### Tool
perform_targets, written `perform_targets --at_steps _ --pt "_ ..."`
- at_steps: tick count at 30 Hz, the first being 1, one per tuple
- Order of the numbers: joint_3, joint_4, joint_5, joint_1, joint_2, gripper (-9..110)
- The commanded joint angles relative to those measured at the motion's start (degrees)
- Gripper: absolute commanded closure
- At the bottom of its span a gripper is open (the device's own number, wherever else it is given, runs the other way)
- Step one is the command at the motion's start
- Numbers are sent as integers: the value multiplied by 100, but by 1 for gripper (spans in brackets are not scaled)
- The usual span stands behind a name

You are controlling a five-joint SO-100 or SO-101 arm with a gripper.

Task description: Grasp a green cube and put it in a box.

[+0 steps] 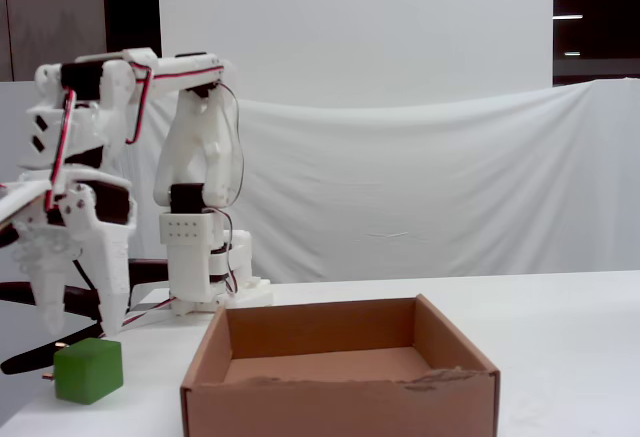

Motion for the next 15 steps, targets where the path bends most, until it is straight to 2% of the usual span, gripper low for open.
perform_targets --at_steps 1,4,9,15 --pt "35 -167 18 105 62 78" --pt "26 -105 -35 185 97 80" --pt "-141 0 -26 264 9 74" --pt "-246 9 26 264 -176 73"
